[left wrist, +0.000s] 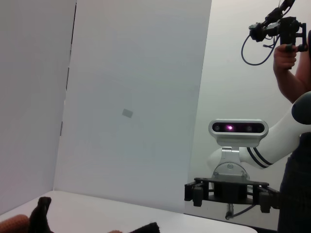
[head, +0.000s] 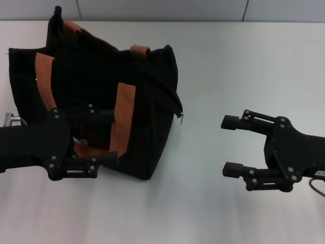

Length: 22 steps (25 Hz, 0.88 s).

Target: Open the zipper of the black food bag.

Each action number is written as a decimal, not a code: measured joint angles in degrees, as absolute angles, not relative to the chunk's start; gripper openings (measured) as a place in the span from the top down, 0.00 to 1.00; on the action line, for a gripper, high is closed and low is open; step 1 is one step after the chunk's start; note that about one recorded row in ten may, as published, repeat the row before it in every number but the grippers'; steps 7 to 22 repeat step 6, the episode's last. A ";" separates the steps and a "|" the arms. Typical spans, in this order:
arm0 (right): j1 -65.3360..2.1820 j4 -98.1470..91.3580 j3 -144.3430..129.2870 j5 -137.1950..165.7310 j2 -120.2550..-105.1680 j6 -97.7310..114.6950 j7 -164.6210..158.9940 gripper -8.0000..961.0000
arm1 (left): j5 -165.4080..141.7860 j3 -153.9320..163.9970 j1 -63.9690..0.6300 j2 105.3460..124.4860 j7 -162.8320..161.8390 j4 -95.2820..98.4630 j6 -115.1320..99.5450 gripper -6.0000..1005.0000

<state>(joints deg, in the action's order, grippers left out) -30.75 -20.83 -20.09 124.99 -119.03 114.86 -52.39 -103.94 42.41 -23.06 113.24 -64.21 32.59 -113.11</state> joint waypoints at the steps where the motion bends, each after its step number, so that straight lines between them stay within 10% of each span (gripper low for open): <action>1: -30.85 -20.80 -20.11 124.99 -119.02 114.51 -52.40 0.13 | -103.99 42.33 -23.10 113.34 -64.12 32.57 -113.02 0.19; 22: -30.97 -20.79 -20.13 125.06 -119.00 114.40 -52.39 0.13 | -103.99 42.52 -23.42 113.55 -64.05 32.57 -112.41 0.19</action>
